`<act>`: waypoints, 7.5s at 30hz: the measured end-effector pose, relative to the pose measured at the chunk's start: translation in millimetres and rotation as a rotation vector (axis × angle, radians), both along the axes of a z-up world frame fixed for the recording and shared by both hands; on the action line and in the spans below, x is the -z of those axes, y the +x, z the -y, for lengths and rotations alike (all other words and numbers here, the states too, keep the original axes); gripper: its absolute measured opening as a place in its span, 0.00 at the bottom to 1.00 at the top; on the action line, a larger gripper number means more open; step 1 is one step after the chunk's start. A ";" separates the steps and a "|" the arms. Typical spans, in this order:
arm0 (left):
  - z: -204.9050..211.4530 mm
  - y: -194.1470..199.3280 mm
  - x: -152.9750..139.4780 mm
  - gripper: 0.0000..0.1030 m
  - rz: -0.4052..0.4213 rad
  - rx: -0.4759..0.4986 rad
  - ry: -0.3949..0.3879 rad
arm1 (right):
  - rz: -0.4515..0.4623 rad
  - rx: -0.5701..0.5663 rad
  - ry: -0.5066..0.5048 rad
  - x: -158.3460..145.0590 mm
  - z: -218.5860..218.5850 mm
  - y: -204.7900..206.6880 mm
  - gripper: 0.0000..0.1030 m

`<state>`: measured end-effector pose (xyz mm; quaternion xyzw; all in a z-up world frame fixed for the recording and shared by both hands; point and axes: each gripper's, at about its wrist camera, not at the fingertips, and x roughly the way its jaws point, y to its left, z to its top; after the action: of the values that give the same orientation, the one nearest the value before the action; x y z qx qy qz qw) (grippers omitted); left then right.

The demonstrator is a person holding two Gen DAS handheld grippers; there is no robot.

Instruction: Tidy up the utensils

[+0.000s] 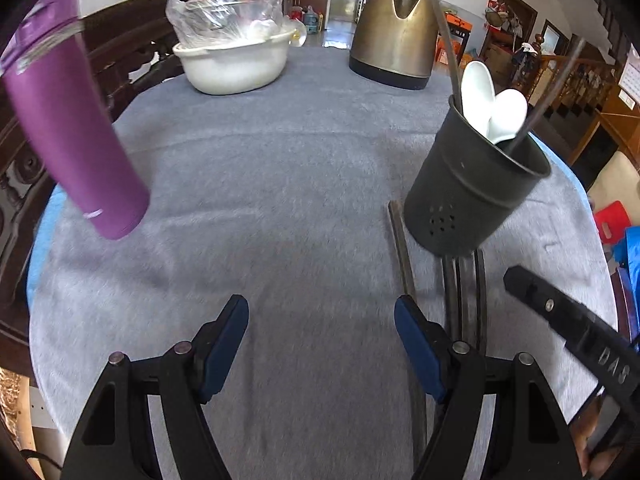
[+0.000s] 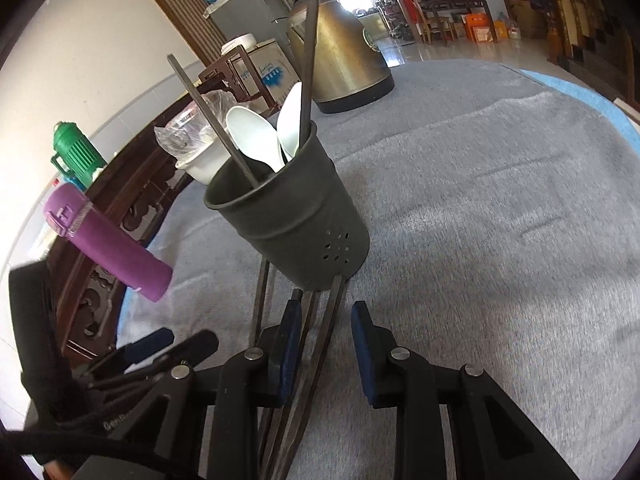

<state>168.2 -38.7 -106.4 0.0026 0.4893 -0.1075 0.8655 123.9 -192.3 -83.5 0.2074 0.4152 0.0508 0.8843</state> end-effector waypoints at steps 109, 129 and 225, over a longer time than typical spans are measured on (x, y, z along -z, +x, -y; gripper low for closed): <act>-3.8 -23.1 -211.4 0.05 0.587 0.095 -0.348 | 0.738 0.327 -0.162 -192.1 3.3 -11.0 0.06; -8.1 -49.3 -218.5 0.35 0.583 0.160 -0.357 | 0.682 0.206 -0.004 -187.1 20.3 -42.2 0.12; 50.7 -92.1 -64.2 0.79 0.131 0.040 0.134 | 0.340 0.137 0.207 11.0 88.5 -89.4 0.55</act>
<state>76.2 -89.3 -42.2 0.0773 0.4378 -0.0915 0.8911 34.5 -280.7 -94.5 0.3134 0.2376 0.0674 0.9170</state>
